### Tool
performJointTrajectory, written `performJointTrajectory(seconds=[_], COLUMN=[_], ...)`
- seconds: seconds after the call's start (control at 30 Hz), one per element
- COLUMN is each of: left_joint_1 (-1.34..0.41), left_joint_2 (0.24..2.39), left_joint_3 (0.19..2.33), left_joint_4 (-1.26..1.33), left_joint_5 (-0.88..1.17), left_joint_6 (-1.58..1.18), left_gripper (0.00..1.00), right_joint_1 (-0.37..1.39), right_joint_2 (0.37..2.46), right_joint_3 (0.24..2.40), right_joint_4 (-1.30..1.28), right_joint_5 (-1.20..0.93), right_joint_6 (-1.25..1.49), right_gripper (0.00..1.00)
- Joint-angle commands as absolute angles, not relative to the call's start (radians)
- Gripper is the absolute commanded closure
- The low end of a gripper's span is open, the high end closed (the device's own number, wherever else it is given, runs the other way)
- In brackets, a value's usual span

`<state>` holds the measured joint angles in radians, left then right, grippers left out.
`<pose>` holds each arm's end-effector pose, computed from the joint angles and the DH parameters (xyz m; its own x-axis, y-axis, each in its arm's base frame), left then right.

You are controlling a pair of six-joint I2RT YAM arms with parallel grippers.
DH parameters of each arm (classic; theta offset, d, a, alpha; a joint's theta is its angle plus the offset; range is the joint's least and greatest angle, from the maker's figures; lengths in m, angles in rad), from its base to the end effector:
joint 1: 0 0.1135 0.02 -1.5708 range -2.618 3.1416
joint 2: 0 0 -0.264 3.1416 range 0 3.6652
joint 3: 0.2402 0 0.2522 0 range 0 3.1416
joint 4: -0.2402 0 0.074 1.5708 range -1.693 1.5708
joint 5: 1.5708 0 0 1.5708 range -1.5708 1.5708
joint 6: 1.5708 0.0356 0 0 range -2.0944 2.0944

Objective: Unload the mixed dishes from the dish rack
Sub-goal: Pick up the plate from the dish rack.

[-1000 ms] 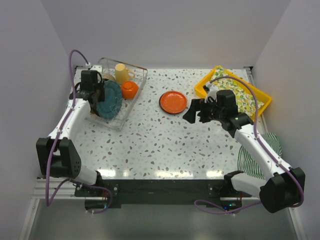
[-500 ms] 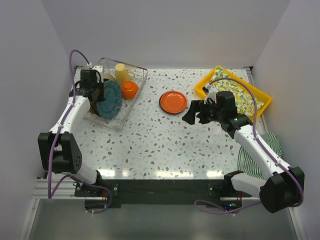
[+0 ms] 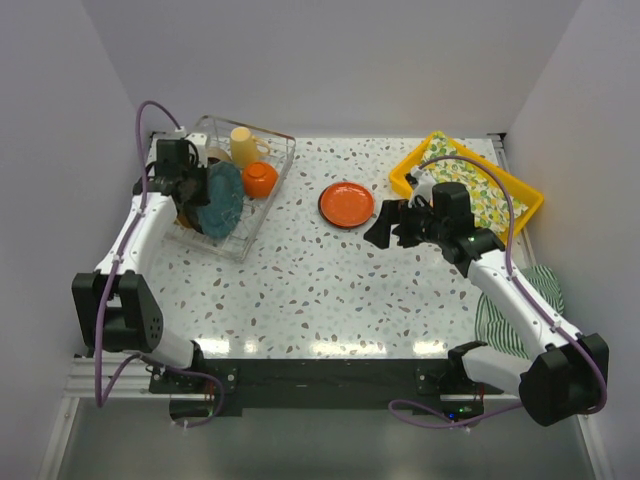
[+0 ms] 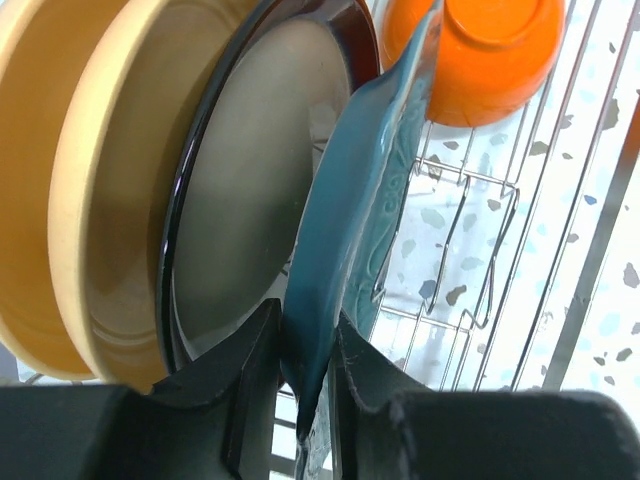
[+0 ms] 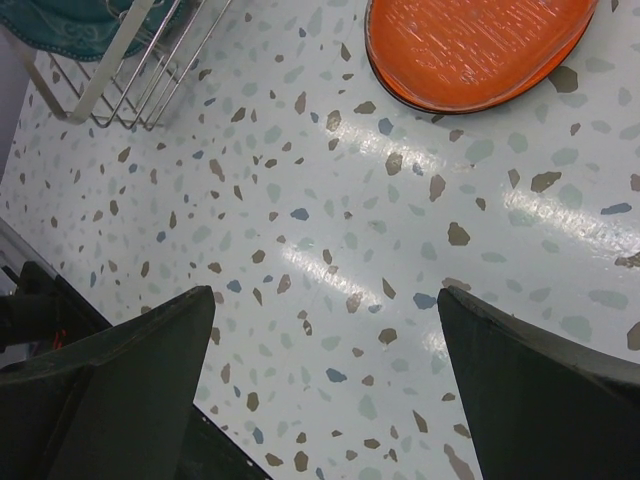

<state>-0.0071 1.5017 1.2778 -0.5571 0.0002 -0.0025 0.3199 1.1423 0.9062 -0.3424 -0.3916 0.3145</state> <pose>0.3318 -0.0024 0.3038 -0.7040 0.0025 -0.7102 0.0055 1.0000 -0.0019 0.2350 0.0921 0.2962 -0.6773 0.0768 -0.7317 -0.4043 0.7920 0.4575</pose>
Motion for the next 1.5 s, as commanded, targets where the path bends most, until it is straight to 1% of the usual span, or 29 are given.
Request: performJointTrajectory(seconds=[0.0, 0.27, 0.67, 1.1, 1.27, 1.43, 1.47], left_joint_1=[-0.012, -0.012, -0.012, -0.012, -0.012, -0.012, -0.012], left_joint_2=[1.399, 1.371, 1.379, 1.281, 1.255, 1.223, 1.215], left_joint_3=[1.358, 1.371, 1.499, 1.531, 1.554, 1.539, 1.526], left_joint_4=[-0.528, -0.511, -0.517, -0.557, -0.575, -0.563, -0.545], left_joint_5=[0.109, 0.060, -0.032, -0.009, -0.005, 0.112, 0.165], left_joint_6=[-0.061, -0.015, 0.058, 0.032, -0.026, -0.126, -0.144], left_gripper=[0.93, 1.00, 1.00, 1.00, 1.00, 1.00, 1.00], right_joint_1=[0.322, 0.324, 0.325, 0.325, 0.330, 0.350, 0.353], right_joint_2=[1.117, 1.117, 1.109, 1.100, 1.104, 1.120, 1.124], right_joint_3=[0.890, 0.881, 0.882, 0.882, 0.882, 0.881, 0.881], right_joint_4=[-0.296, -0.281, -0.278, -0.267, -0.241, -0.193, -0.184], right_joint_5=[-0.419, -0.428, -0.437, -0.460, -0.488, -0.514, -0.518], right_joint_6=[0.333, 0.348, 0.350, 0.371, 0.402, 0.451, 0.460], right_gripper=[0.02, 0.02, 0.02, 0.02, 0.02, 0.02, 0.02])
